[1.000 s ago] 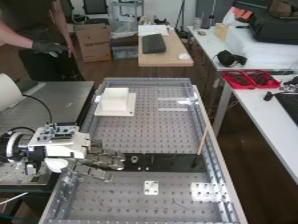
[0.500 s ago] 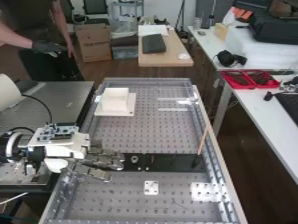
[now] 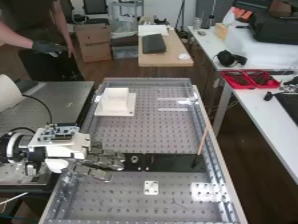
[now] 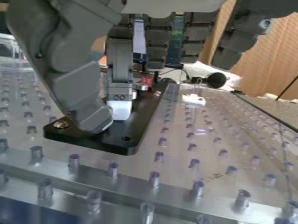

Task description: Grab the smaller nut and place it in the white container

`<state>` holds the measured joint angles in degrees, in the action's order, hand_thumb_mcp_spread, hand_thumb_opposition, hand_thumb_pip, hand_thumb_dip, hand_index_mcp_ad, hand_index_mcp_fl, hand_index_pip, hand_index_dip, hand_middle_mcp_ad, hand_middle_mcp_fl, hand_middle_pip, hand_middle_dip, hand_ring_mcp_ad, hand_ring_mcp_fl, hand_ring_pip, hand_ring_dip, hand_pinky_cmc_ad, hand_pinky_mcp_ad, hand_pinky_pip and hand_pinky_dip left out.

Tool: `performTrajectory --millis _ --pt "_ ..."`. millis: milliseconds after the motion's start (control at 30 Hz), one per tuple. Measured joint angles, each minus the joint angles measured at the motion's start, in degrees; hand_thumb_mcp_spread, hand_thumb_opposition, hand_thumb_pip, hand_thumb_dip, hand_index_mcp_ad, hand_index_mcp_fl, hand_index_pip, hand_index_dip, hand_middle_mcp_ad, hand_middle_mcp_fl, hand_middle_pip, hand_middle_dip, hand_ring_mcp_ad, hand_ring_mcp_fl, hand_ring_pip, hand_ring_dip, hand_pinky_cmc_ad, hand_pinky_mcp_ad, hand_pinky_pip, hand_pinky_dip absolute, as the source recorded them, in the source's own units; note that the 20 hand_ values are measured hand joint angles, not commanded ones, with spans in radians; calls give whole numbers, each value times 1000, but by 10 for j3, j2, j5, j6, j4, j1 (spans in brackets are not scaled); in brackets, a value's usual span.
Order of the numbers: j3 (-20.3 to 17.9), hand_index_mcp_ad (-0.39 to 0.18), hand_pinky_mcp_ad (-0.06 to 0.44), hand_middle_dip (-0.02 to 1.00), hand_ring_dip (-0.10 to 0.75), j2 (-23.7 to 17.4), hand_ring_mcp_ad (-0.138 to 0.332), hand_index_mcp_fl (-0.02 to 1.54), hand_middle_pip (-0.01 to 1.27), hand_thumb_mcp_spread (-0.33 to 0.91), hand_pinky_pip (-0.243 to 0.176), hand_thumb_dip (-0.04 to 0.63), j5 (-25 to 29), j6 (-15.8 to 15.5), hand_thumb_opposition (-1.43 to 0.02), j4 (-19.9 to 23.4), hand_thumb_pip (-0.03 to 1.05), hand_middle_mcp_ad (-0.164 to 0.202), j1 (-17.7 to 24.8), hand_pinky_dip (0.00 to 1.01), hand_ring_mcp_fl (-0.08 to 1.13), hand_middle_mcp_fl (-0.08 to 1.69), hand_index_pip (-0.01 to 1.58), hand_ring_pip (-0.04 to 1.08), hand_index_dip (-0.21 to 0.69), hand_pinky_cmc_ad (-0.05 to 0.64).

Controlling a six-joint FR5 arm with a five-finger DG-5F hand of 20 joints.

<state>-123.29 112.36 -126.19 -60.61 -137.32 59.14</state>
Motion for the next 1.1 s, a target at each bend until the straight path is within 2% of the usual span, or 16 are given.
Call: performTrajectory --millis 1100 --pt "4 -122 225 216 101 1 113 150 120 412 -42 229 3 1 -813 -6 770 35 5 176 12 106 1557 89 154 302"
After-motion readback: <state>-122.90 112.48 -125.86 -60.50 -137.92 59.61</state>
